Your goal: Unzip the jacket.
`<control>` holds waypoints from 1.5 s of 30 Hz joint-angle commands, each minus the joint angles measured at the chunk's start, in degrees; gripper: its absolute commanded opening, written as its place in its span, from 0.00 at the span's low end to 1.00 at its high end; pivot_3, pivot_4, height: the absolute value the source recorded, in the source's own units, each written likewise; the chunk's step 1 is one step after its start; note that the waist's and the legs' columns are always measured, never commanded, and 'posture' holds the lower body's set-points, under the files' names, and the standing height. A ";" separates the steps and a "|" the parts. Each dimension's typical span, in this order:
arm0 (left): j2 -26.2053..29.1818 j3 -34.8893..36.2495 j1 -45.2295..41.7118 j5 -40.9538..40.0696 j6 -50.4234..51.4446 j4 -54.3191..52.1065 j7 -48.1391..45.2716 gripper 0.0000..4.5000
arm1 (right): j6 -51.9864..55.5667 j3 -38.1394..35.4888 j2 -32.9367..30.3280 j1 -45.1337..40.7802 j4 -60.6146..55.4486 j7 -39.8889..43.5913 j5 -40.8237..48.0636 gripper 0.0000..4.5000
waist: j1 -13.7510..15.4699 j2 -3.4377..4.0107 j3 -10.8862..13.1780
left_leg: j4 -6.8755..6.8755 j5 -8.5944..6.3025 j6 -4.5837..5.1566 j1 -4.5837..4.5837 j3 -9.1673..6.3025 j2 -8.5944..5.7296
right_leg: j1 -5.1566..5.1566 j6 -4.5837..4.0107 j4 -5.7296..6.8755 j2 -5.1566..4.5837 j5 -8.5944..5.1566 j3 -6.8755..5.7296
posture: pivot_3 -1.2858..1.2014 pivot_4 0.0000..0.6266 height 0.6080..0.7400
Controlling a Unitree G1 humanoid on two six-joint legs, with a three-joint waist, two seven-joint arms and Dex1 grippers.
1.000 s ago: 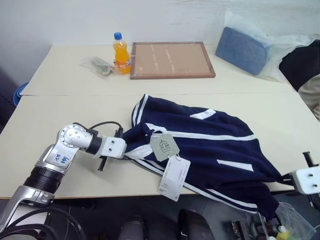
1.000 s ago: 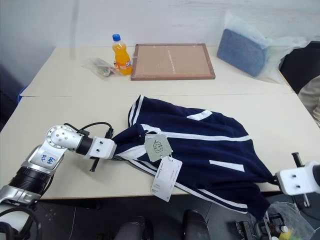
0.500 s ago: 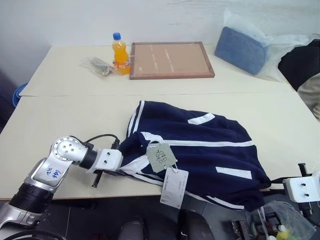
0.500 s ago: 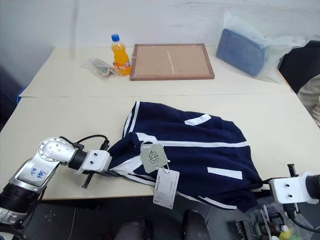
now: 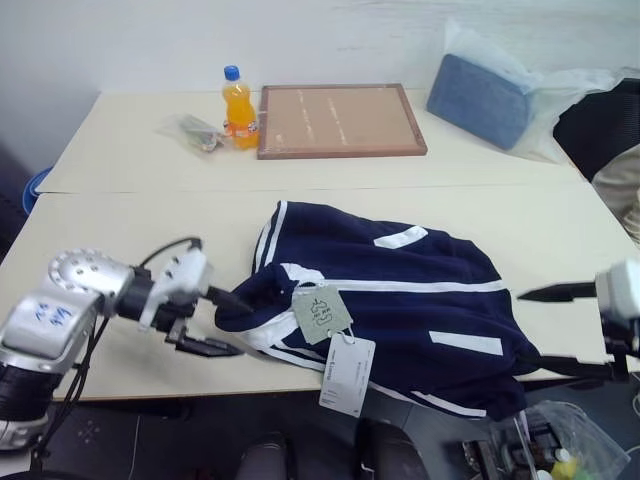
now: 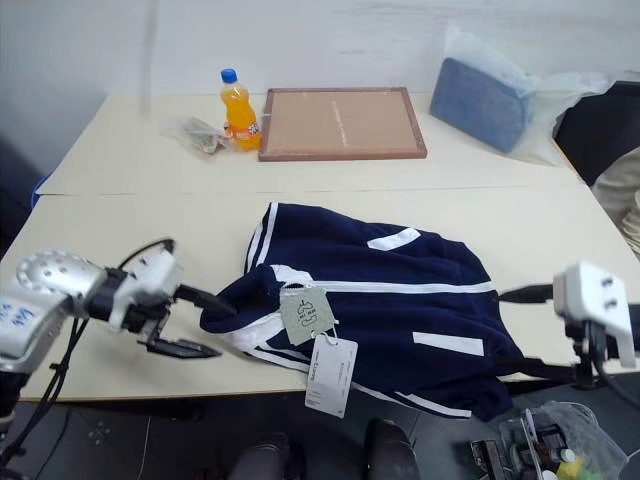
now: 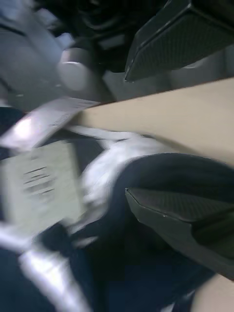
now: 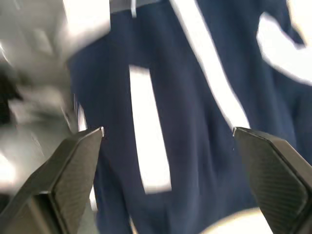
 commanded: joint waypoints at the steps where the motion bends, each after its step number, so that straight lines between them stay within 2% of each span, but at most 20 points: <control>1: -4.94 -2.24 -8.72 0.54 -0.08 2.82 2.19 0.80 | 16.29 13.19 3.47 -17.32 -2.12 -13.20 12.74 1.00 | 0.20 -0.06 -0.02 | 0.01 0.00 0.00 0.00 0.00 -0.02 | 0.00 0.00 -0.01 -0.01 0.00 0.00 | 0.52 0.24 1.00; 3: -8.82 -5.68 -13.32 4.58 -3.54 6.03 3.18 0.80 | 23.66 22.13 10.81 -30.05 -0.02 -20.44 13.87 1.00 | 0.31 -0.29 -0.16 | 0.07 -0.04 -0.03 -0.01 0.02 -0.07 | 0.01 -0.01 -0.21 0.02 0.00 0.00 | 0.52 0.24 1.00; 6: -12.62 -9.43 -16.84 9.11 -8.39 10.47 3.07 0.80 | 32.63 27.56 18.79 -39.97 4.14 -26.67 16.19 1.00 | 0.26 -0.29 -0.15 | 0.03 -0.06 -0.09 -0.11 0.10 -0.34 | -0.11 -0.03 0.00 0.12 0.03 0.05 | 0.52 0.24 1.00; 10: -15.23 -12.64 -18.71 14.05 -16.28 16.17 1.56 0.80 | 38.90 31.33 24.36 -44.66 5.36 -29.14 16.10 1.00 | 0.43 -0.27 -0.15 | 0.15 -0.05 -0.10 -1.03 0.46 -0.37 | -0.95 -0.04 0.11 0.21 0.03 -0.14 | 0.52 0.24 1.00; 13: -15.81 -12.81 -18.93 15.29 -18.80 17.87 0.75 0.80 | 39.13 33.46 25.49 -44.08 3.48 -29.22 12.77 1.00 | 0.81 -0.27 -0.15 | 0.13 -0.05 -0.10 -1.13 0.54 -0.37 | -1.04 -0.04 0.07 0.23 0.02 -0.16 | 0.52 0.24 1.00; 15: -15.80 -12.41 -18.66 15.43 -19.30 18.20 0.42 0.80 | 30.51 35.85 25.13 -42.20 -0.09 -27.71 4.08 1.00 | 1.00 -0.28 -0.15 | 0.16 -0.06 -0.09 -1.14 0.58 -0.38 | -1.04 -0.01 0.06 0.21 0.04 -0.12 | 0.52 0.24 1.00; 18: -15.16 -11.61 -18.00 15.15 -19.15 17.99 -0.06 0.80 | 7.31 40.33 23.41 -37.87 -3.46 -24.52 -16.16 1.00 | 1.00 -0.28 -0.15 | 0.26 -0.05 -0.08 -1.14 0.58 -0.37 | -1.03 0.04 0.11 0.19 0.06 -0.07 | 0.52 0.24 1.00; 19: -14.95 -11.40 -17.91 15.06 -19.05 18.01 -0.21 0.80 | 2.05 40.78 23.54 -36.88 -3.08 -23.66 -20.19 1.00 | 0.94 -0.28 -0.15 | 0.27 -0.05 -0.08 -1.13 0.61 -0.37 | -1.03 0.06 0.13 0.19 0.08 -0.04 | 0.52 0.24 1.00; 21: -14.45 -11.04 -17.61 14.98 -19.02 18.07 -0.55 0.80 | -9.12 42.67 23.26 -35.78 0.63 -22.81 -29.58 1.00 | 0.78 -0.28 -0.15 | 0.31 -0.05 -0.08 -1.10 0.67 -0.37 | -1.03 0.08 0.17 0.19 0.08 0.03 | 0.52 0.24 1.00; 23: -14.23 -10.65 -17.36 14.75 -18.43 17.83 -0.54 0.80 | -24.64 45.19 22.98 -35.79 6.42 -23.02 -40.81 1.00 | 0.56 -0.28 -0.15 | 0.31 -0.04 -0.08 -1.07 0.69 -0.36 | -1.03 0.08 0.19 0.20 0.08 0.04 | 0.52 0.24 1.00; 29: -14.95 -9.94 -17.72 14.08 -16.12 16.57 -0.57 0.80 | -63.32 48.90 24.00 -40.89 24.38 -28.15 -62.34 1.00 | -0.56 -0.28 -0.15 | 0.27 -0.03 -0.09 -1.05 0.71 -0.34 | -1.03 0.08 0.17 0.20 0.08 0.05 | 0.52 0.24 1.00; 35: -15.81 -10.96 -17.28 15.30 -17.20 16.05 -0.21 0.80 | -81.19 51.35 30.05 -45.52 33.98 -34.32 -71.50 1.00 | -1.21 -0.27 -0.15 | 0.19 0.02 -0.18 -0.98 0.71 -0.21 | -1.03 0.02 0.19 0.30 0.05 0.04 | 0.52 0.24 1.00; 40: -15.77 -10.72 -16.56 15.47 -17.51 15.69 -0.05 0.80 | -84.35 52.97 33.68 -45.96 36.13 -34.40 -71.10 1.00 | -1.77 -0.27 -0.15 | 0.18 0.03 -0.18 -0.98 0.70 -0.21 | -1.03 0.01 0.21 0.28 0.04 0.04 | 0.52 0.24 1.00; 42: -15.70 -10.53 -16.40 15.52 -17.54 15.73 0.11 0.80 | -83.38 53.93 34.22 -45.41 36.17 -32.50 -68.78 1.00 | -1.80 -0.27 -0.15 | 0.19 0.03 -0.17 -0.98 0.69 -0.21 | -1.03 0.01 0.22 0.28 0.04 0.04 | 0.52 0.24 1.00; 45: -15.57 -10.38 -16.31 15.49 -17.42 15.72 0.22 0.80 | -85.60 54.24 34.02 -45.41 36.73 -32.52 -70.04 1.00 | -1.82 -0.27 -0.15 | 0.19 0.03 -0.17 -0.97 0.68 -0.19 | -1.03 0.00 0.23 0.28 0.04 0.03 | 0.52 0.24 1.00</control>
